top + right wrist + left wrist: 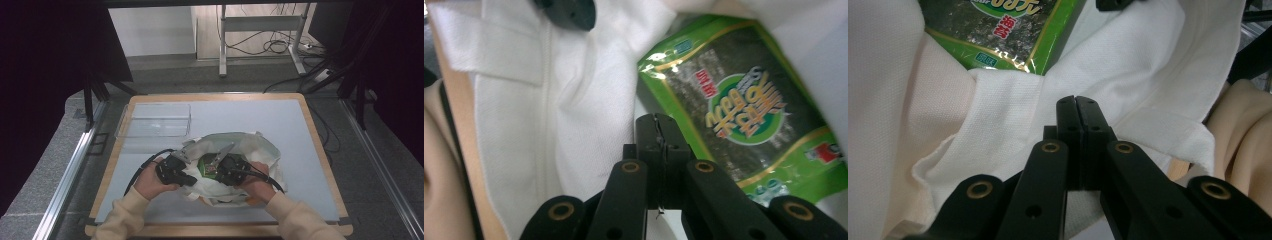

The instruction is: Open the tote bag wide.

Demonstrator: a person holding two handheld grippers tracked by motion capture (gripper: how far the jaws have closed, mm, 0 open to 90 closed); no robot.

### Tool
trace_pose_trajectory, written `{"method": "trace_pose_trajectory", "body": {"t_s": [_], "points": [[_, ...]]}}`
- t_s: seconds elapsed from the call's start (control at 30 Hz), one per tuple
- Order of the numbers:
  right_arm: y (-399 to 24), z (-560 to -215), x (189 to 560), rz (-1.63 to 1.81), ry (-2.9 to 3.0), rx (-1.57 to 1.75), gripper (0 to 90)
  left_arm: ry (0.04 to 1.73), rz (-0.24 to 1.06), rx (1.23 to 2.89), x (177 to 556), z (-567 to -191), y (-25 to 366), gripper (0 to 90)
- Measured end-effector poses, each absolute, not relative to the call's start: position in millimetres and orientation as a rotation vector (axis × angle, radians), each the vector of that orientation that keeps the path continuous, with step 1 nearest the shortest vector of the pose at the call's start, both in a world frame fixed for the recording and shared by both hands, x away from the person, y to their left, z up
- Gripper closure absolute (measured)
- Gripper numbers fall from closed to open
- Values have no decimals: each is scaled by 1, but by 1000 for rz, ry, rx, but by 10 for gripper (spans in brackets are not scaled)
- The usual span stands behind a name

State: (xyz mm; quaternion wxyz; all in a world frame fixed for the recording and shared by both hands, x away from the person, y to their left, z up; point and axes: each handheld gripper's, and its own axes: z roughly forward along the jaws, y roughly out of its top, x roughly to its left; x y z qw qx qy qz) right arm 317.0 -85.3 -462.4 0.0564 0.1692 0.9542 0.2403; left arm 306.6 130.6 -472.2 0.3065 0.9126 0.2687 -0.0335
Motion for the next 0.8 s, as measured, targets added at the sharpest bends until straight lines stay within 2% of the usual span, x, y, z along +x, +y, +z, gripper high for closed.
{"method": "trace_pose_trajectory", "body": {"t_s": [0.43, 0.8], "points": [[-71, -488, 285, 665, 2987, 392, 893, 711, -96, 2424, 306, -475, 128, 898], [-78, -474, 300, 763, 2918, 478, 892, 712, -82, 2426, 308, -474, 132, 897]]}}
